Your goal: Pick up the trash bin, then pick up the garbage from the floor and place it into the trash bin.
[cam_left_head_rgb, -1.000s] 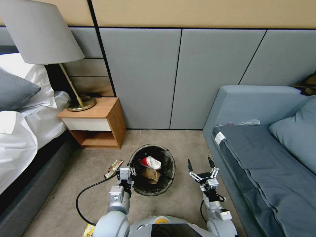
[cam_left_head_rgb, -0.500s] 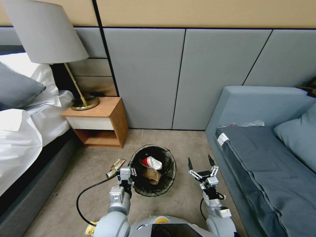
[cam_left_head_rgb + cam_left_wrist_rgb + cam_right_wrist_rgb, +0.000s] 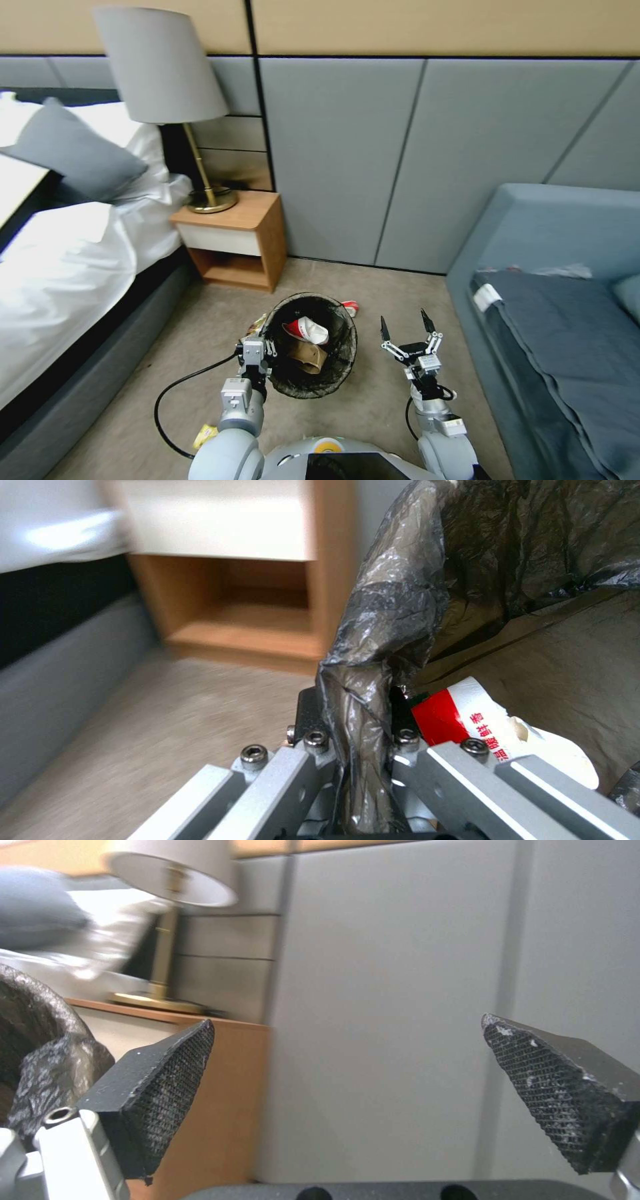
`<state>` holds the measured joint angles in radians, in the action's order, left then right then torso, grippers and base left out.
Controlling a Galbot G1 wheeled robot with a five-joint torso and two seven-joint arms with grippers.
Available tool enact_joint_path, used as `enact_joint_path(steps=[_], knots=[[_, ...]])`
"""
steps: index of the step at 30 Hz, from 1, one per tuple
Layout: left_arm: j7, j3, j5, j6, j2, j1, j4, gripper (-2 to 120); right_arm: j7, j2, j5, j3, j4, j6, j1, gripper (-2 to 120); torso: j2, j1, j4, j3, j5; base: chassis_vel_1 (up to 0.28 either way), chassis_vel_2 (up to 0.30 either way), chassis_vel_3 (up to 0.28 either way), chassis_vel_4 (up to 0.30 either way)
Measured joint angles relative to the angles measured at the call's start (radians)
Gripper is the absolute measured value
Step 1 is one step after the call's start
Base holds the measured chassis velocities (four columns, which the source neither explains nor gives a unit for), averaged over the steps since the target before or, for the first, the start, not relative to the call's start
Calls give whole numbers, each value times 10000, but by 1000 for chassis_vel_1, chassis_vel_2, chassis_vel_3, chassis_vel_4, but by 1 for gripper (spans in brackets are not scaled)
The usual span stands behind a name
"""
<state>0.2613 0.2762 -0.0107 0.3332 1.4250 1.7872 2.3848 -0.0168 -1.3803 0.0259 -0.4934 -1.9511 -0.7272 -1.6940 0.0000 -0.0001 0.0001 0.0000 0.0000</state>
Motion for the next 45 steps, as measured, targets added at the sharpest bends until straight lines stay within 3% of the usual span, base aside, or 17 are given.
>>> enact_joint_path(steps=[17, 32, 40, 45], knots=[[108, 17, -64, -23, 22, -25, -28, 0, 22, -7, 46, 10, 26, 45, 68, 100, 0, 0, 2, 0, 0, 113, 113, 113, 107], [114, -3, -68, -31, 36, -30, -53, 0, 35, 71, -102, -181, 157, 118, 263, 100, 0, 0, -2, 0, 0, 0, 0, 0, 0], [107, 38, -72, -40, 27, -12, -31, 0, 646, 397, -560, -885, 319, 931, 1021, 100, 0, 0, -1, 0, 0, 0, 0, 0, 0], [99, 47, -77, -42, 30, -14, -20, 0, 1408, 883, -422, -1462, 951, 2097, 2055, 100, 0, 0, 0, 0, 1, 0, 0, 0, 0]])
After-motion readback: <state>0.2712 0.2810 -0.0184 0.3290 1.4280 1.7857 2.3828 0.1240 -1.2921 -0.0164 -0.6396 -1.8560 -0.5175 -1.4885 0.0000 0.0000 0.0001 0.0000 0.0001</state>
